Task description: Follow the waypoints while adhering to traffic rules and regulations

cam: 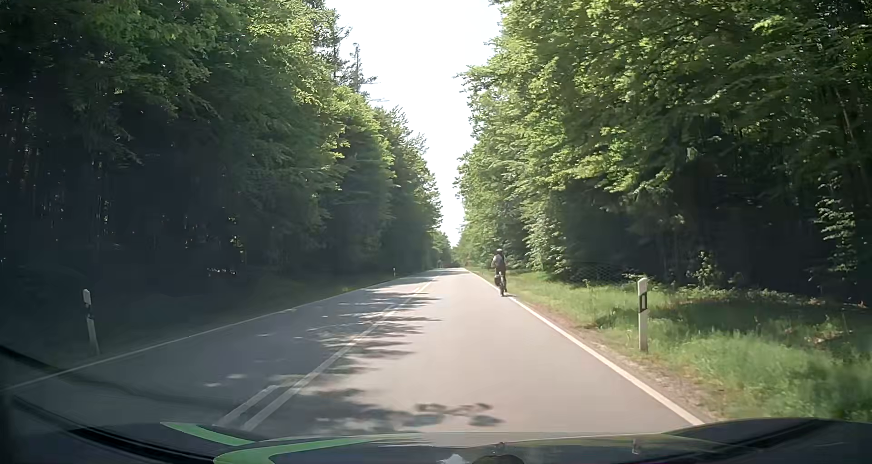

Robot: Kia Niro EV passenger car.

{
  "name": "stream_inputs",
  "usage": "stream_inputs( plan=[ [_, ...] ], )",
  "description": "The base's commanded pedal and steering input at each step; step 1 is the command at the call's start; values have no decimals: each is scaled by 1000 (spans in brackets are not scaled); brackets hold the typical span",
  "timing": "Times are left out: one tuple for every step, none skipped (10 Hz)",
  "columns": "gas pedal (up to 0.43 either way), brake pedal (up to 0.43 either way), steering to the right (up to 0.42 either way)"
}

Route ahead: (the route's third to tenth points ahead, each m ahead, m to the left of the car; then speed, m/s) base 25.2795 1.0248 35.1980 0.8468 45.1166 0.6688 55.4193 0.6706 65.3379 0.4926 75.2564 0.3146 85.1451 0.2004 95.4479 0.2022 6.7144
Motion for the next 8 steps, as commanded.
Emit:
stream_inputs(
  plan=[
    [138,0,-4],
    [138,0,-4],
    [138,0,-4],
    [138,0,-4],
    [138,0,-4],
    [138,0,-4],
    [138,0,-4],
    [138,0,-4]
  ],
)
